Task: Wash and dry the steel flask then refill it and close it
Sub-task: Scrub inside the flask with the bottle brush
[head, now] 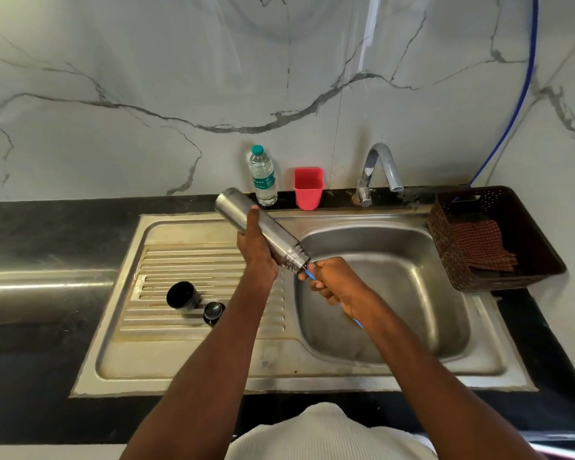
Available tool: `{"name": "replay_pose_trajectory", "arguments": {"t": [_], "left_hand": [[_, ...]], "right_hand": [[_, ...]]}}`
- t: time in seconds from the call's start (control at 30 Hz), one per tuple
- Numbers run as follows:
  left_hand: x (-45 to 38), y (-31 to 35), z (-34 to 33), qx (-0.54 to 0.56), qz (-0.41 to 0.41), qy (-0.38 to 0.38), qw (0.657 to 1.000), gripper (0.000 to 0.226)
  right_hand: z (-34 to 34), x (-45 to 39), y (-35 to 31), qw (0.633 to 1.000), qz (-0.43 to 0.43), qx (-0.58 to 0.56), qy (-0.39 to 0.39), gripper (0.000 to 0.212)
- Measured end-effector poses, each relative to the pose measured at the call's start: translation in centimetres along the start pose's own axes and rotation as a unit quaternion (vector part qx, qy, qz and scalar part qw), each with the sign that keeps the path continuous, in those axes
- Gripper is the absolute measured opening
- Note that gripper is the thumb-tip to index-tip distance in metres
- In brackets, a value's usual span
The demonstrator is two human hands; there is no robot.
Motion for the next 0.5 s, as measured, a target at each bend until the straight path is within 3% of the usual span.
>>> {"name": "replay_pose_trajectory", "arguments": {"t": [0.07, 0.13, 0.2, 0.27, 0.3, 0.33, 0.37, 0.4, 0.43, 0.47, 0.5], "left_hand": [[-0.2, 0.0, -0.6, -0.011, -0.009, -0.028, 0.999, 0.073], [-1.0, 0.7, -0.6, -0.004, -0.019, -0.017, 1.0, 0.067], [-1.2, 1.0, -0.4, 0.011, -0.009, 0.004, 1.0, 0.061], [-1.2, 0.3, 0.1, 0.018, 0.01, 0.036, 0.999, 0.058], [-1.1, 0.0, 0.3, 0.022, 0.017, 0.042, 0.999, 0.058], [-1.0, -0.1, 0.3, 0.026, 0.021, 0.038, 0.999, 0.06], [-1.2, -0.3, 0.1, 0.028, 0.026, 0.02, 0.999, 0.062], [-1.4, -0.4, -0.1, 0.027, 0.034, -0.013, 0.999, 0.066], [-1.5, -0.3, -0.3, 0.027, 0.042, -0.05, 0.997, 0.068], [-1.5, 0.1, -0.5, 0.029, 0.044, -0.08, 0.995, 0.07], [-1.7, 0.4, -0.6, 0.026, 0.04, -0.094, 0.994, 0.071]], "right_hand": [[0.3, 0.2, 0.0, 1.0, 0.018, -0.012, -0.015, 0.028], [2.1, 0.5, -0.2, 0.983, 0.141, 0.097, 0.066, 0.024], [3.1, 1.8, -0.5, 0.908, 0.25, 0.296, 0.159, 0.02], [2.9, 2.8, -1.2, 0.858, 0.268, 0.383, 0.211, 0.019], [2.7, 2.5, -1.3, 0.879, 0.235, 0.363, 0.202, 0.02], [2.7, 1.7, -0.9, 0.928, 0.169, 0.287, 0.166, 0.022], [2.3, 0.4, 0.4, 0.983, 0.049, 0.154, 0.083, 0.024], [1.3, 0.2, 1.7, 0.995, -0.097, 0.003, -0.031, 0.026], [0.6, 0.6, 2.4, 0.969, -0.201, -0.095, -0.105, 0.026], [0.4, 0.7, 2.6, 0.955, -0.222, -0.128, -0.146, 0.026], [0.7, 0.5, 2.7, 0.969, -0.183, -0.103, -0.133, 0.026]]}}
Point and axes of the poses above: each hand's wrist, its own x-axis away from the middle knuckle, its own z-axis out of the back of the hand, y = z × x, the point moved 7 cm from there along -x, towards the middle knuckle, and after that the axes turned 14 degrees about y, right-handed, at the moved point
